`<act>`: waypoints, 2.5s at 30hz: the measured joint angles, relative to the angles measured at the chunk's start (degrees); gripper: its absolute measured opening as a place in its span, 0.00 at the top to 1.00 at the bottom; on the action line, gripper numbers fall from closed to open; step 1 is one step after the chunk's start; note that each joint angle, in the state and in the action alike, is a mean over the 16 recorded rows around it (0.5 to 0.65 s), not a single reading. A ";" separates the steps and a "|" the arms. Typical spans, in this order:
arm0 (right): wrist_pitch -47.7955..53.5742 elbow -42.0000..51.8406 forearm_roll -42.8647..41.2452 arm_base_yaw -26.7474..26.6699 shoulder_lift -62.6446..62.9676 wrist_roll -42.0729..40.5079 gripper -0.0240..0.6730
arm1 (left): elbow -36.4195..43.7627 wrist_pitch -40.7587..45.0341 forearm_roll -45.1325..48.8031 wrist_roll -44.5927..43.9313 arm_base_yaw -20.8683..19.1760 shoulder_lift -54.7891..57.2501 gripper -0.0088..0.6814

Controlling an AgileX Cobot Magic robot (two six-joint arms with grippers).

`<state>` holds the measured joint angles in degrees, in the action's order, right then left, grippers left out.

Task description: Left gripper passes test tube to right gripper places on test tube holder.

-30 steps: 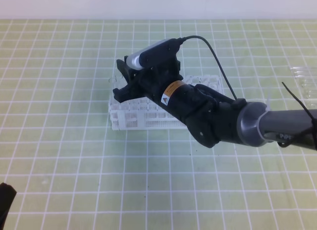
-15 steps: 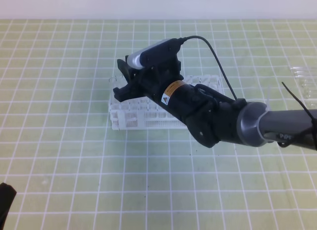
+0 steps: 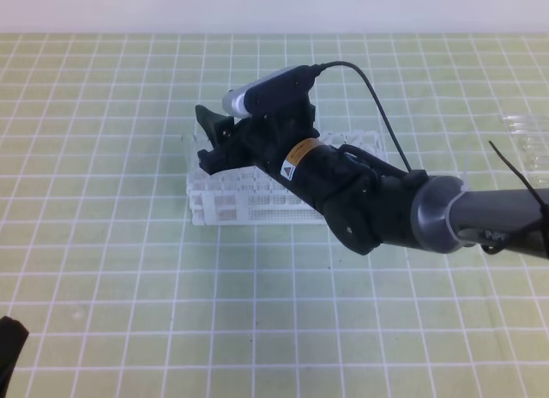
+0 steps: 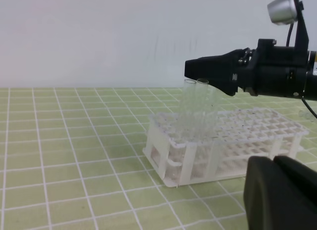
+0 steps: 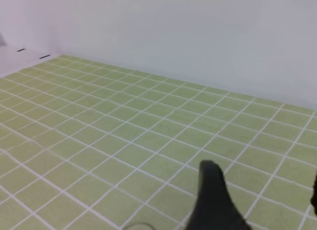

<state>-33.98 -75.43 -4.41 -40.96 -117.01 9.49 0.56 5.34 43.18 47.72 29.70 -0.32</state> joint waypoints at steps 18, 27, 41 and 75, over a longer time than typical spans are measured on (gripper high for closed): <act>10.41 3.69 -3.94 0.01 13.48 0.00 0.49 | 0.26 -0.08 0.07 0.00 0.03 0.16 0.99; 18.79 13.64 -5.29 0.01 32.55 0.10 0.79 | 0.20 -0.08 0.05 0.00 0.03 0.16 0.99; 22.65 32.05 -5.01 0.01 58.89 1.54 0.98 | 0.07 -0.01 0.04 0.00 0.01 0.12 0.99; 32.64 62.22 0.07 29.37 100.10 -1.19 0.99 | 0.33 0.20 0.11 0.00 0.03 0.17 0.99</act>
<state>-1.34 -13.21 -4.34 -11.58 -16.91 8.30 0.89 5.55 43.29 47.72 29.73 -0.15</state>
